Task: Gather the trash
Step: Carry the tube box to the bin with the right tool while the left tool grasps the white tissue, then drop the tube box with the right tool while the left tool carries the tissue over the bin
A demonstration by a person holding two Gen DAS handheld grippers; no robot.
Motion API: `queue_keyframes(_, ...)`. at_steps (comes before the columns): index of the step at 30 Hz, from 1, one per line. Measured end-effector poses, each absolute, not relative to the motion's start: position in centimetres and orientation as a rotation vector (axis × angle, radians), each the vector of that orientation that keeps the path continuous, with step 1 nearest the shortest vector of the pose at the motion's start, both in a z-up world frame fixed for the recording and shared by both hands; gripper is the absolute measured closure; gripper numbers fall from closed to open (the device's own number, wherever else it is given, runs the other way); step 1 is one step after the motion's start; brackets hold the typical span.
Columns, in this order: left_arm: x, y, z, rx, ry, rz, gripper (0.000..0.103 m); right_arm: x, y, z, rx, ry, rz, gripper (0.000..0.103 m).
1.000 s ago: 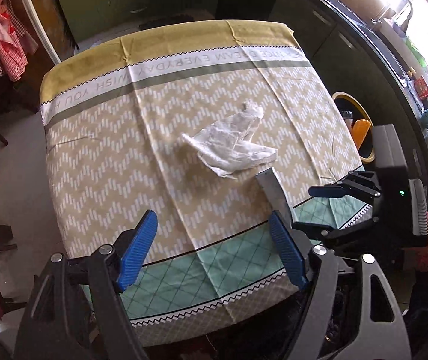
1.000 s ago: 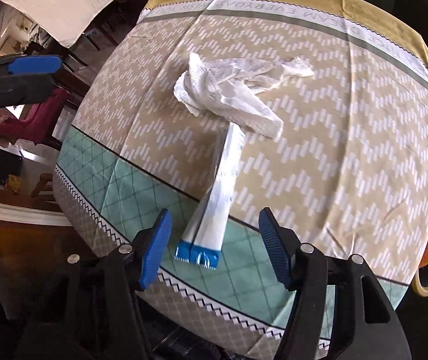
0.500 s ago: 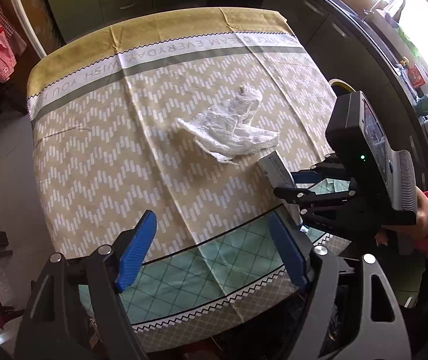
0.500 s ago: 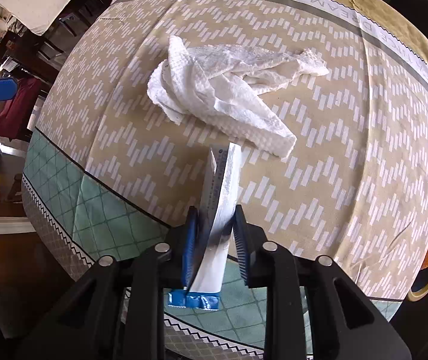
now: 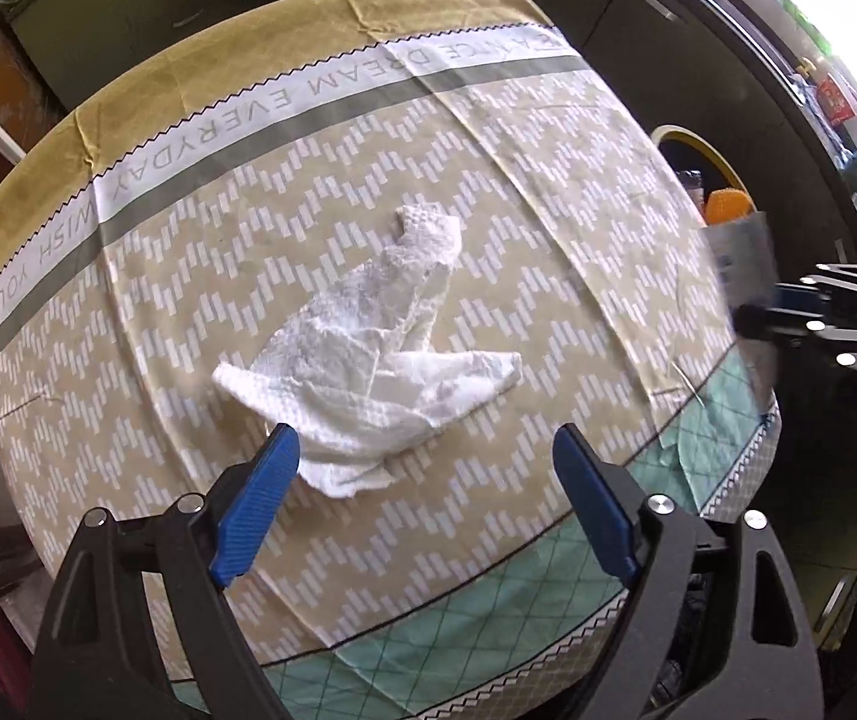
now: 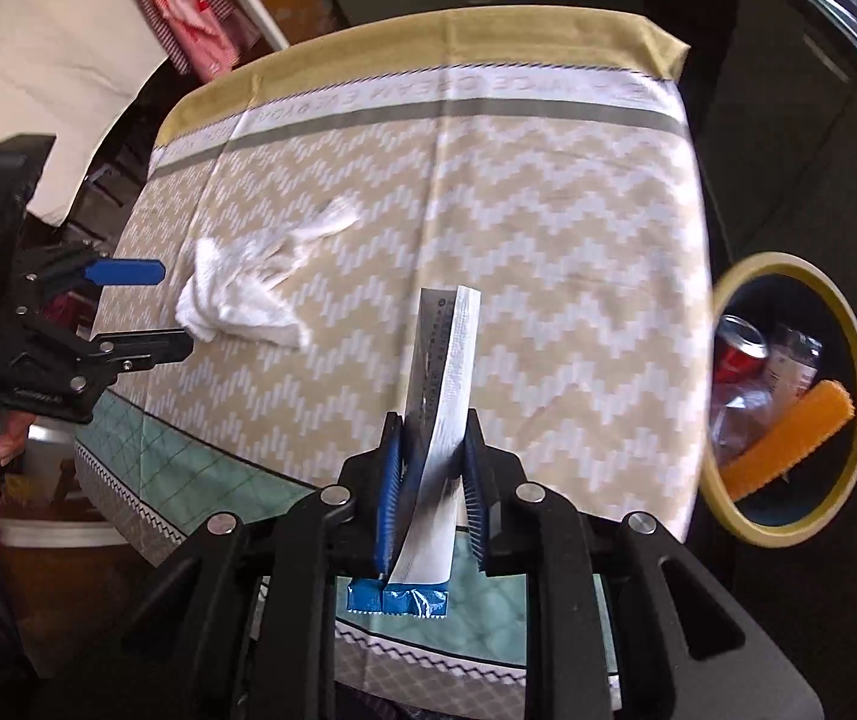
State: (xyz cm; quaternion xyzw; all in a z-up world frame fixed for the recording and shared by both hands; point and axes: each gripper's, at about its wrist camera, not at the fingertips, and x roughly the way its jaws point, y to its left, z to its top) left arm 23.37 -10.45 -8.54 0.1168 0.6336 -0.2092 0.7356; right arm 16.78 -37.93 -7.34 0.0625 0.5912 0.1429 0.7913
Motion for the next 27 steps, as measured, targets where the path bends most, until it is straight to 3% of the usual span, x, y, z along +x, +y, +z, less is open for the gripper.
queue_keyframes(5,26.6,-10.2,-11.8,0.15,1.494,-0.34,0.02,16.6,-46.0,-7.6,0.216,1.258,0.191,0.083)
queue_keyframes(13,27.6,-12.7,-14.0,0.199,1.501,-0.277,0.022,17.0,-54.8,-10.3,0.305,1.256,0.074,0.082)
queue_keyframes(15,27.2,-13.8,-14.1,0.286,1.472,-0.236,0.035,17.5,-56.3,-11.1,0.332,1.261,0.056,0.082)
queue_keyframes(17,26.8,-14.2,-13.8,0.291,1.465,-0.24,0.064,17.9,-57.6,-11.8,0.346,1.264,0.039,0.082)
queue_keyframes(19,26.7,-14.2,-13.5,0.266,1.482,-0.251,0.082,18.2,-58.9,-12.4,0.371,1.264,0.03,0.081)
queue_keyframes(27,25.0,-15.1,-9.3,0.256,1.425,-0.315,0.085,19.1,-62.5,-14.0,0.406,1.246,-0.042,0.08)
